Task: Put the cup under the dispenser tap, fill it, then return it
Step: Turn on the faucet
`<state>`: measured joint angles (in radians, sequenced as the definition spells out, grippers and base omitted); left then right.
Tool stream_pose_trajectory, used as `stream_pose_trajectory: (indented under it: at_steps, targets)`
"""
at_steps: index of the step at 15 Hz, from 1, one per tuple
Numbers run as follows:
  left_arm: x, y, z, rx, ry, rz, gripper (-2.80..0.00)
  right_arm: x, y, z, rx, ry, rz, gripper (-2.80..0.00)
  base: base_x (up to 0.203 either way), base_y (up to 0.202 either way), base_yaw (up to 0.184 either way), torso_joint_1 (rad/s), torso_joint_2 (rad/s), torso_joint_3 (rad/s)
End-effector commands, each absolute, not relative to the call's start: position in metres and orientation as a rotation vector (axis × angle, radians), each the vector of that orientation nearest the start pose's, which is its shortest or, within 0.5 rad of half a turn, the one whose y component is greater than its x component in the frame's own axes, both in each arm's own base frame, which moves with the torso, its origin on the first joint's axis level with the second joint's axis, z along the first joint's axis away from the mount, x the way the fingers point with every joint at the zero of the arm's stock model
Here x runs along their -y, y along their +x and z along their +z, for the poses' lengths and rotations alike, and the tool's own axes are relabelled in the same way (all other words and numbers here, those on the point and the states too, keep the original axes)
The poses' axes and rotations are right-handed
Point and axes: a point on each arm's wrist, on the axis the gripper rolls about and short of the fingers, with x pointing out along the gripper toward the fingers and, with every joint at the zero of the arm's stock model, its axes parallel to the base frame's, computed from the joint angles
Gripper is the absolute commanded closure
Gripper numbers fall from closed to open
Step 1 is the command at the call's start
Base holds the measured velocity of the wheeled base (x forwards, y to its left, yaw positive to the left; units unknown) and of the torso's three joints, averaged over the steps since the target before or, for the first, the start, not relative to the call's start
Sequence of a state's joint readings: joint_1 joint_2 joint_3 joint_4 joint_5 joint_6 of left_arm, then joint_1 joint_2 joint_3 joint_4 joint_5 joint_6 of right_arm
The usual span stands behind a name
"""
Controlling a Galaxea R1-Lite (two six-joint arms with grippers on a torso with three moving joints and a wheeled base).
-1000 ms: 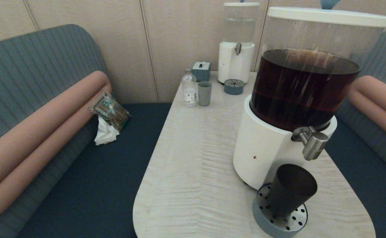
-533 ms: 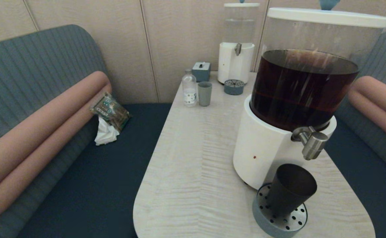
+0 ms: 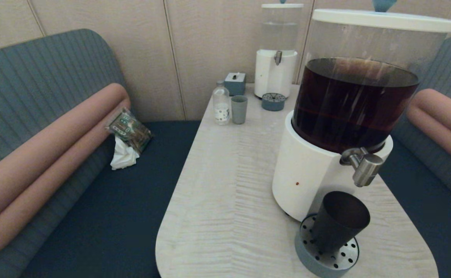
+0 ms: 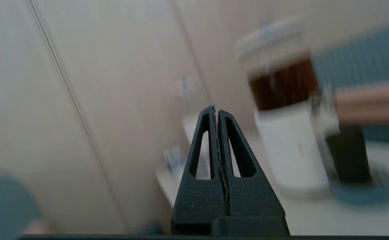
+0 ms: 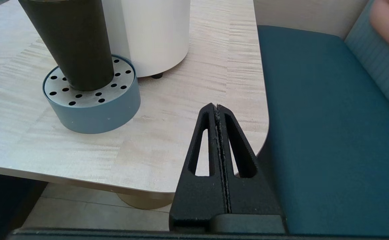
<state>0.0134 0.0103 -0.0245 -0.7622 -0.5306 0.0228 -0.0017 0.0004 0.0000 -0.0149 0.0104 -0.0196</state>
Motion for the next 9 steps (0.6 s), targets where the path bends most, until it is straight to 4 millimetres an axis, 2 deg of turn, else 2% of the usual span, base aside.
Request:
stream_pose_trajectory:
  at_steps: [1, 4, 9]
  targets:
    - [0.012, -0.045, 0.132, 0.678, 0.224, -0.486, 0.00, 0.000, -0.023, 0.076, 0.012, -0.020, 0.009, 0.00, 0.000, 0.000, 0.000, 0.000, 0.00, 0.000]
    - [0.012, -0.039, 0.124, 0.588, 0.227, -0.472, 0.00, 0.000, -0.023, 0.076, 0.012, -0.020, 0.009, 0.00, 0.000, 0.000, 0.000, 0.000, 0.00, 0.000]
    - [0.008, -0.027, 0.104, 0.383, 0.241, -0.289, 0.00, 0.000, -0.023, 0.076, 0.012, -0.020, 0.009, 0.00, 0.000, 0.000, 0.000, 0.000, 0.00, 0.000]
